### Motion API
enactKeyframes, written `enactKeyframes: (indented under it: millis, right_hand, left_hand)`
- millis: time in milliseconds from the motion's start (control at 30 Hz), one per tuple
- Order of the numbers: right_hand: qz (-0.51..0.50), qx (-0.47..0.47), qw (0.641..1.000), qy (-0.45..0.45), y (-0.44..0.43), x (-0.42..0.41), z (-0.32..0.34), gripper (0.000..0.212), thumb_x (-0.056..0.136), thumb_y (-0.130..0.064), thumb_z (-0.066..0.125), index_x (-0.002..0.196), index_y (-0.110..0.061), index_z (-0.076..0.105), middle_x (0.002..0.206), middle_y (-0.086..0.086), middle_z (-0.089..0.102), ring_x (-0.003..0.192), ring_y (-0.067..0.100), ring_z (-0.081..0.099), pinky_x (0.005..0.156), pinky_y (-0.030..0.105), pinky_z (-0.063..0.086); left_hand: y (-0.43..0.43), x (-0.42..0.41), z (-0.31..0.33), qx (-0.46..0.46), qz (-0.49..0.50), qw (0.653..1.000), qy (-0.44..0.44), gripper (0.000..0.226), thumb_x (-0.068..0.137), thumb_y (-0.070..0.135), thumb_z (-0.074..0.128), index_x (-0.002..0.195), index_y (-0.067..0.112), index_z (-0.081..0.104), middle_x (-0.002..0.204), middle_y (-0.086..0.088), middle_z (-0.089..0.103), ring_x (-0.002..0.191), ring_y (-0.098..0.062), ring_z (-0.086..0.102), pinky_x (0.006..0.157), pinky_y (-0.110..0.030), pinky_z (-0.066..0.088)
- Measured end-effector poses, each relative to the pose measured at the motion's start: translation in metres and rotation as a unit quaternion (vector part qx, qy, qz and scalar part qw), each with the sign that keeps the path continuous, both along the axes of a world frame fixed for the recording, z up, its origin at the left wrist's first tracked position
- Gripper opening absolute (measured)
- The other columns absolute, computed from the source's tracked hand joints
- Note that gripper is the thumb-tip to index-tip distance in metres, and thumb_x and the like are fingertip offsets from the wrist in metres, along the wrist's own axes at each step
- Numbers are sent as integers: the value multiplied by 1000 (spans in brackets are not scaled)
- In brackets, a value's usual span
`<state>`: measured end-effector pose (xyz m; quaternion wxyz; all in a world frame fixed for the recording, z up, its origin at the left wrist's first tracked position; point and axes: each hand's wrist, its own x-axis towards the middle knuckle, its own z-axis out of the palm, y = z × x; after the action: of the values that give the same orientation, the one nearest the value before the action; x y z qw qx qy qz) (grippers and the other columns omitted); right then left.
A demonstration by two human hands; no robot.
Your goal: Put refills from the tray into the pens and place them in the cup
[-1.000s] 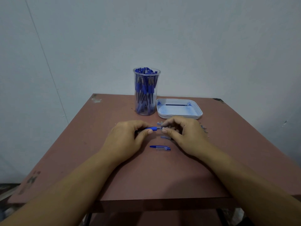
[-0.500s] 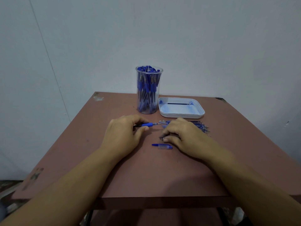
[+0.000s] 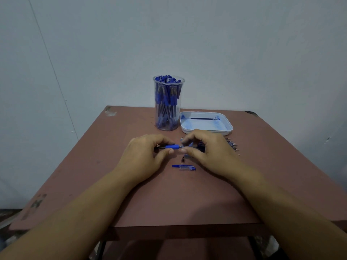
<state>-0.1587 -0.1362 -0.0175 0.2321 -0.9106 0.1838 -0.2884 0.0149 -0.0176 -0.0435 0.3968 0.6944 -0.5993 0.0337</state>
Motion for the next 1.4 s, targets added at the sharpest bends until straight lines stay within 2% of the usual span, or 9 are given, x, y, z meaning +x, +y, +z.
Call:
enactKeyframes:
  millis: [133,300,433,500,667,767,1000,1167,1400]
  right_hand:
    - [6,33,999,-2,-2,-1,0,14,87,-21,71,86,-34,66,83,-14,68,76,-2,61,67,8,43]
    - [-35,13,999,2,-21,-13,-4,28,87,-19,68,82,-46,60,80,-20,65,82,3,59,77,30,51]
    - [-5,-45,999,-4,-9,-6,-2,10,83,-38,69,93,-40,68,86,-27,62,91,0,52,78,18,42]
    - [-1,-51,999,11,-8,-3,-3,11,84,-34,72,95,-36,71,84,-27,61,91,-1,53,78,16,41]
    - [-27,-67,997,-10,-21,-10,-8,22,82,-35,68,81,-54,58,84,-24,63,88,1,54,77,28,47]
    - [-7,-79,997,-18,-17,-7,-5,14,80,-43,71,93,-45,66,83,-36,60,89,0,53,79,27,44]
    - [-38,-45,998,-9,-31,-16,-7,27,84,-22,74,84,-47,64,81,-23,63,89,0,52,76,18,38]
    - [-88,-2,996,11,-45,-35,-3,21,85,-19,73,82,-38,65,83,-22,64,85,-11,55,73,2,36]
    - [-95,9,993,64,-54,-38,-7,17,86,-22,72,84,-38,66,84,-24,63,85,-12,55,73,5,36]
  left_hand:
    - [-1,-1,0,-1,0,1000,4,15,87,30,72,102,32,73,85,22,66,78,2,60,72,-17,46]
    - [-1,1,0,3,21,1000,-3,16,87,32,71,103,32,73,80,29,58,73,11,55,69,-7,36]
    - [-1,0,-1,1,5,1000,-9,16,87,33,71,103,33,73,85,23,66,76,6,59,71,-14,42]
    - [-1,0,-1,2,5,1000,-10,16,87,34,71,103,33,73,85,22,66,76,6,59,70,-14,42]
    - [-2,1,-1,-3,14,1000,-14,16,87,35,70,103,32,73,80,26,60,72,9,55,67,-9,37]
    - [-2,2,-2,-2,4,1000,-26,17,88,36,69,104,33,72,85,22,65,74,6,57,69,-13,41]
    - [-4,5,-1,-5,23,1000,-17,15,87,32,70,102,33,73,76,30,57,72,6,56,68,-15,40]
    - [-5,9,-2,-7,45,999,7,12,88,31,70,99,34,73,72,31,56,74,12,55,65,-10,36]
    - [-4,8,-2,1,48,999,10,13,88,33,69,101,36,73,75,30,58,73,9,56,67,-13,39]
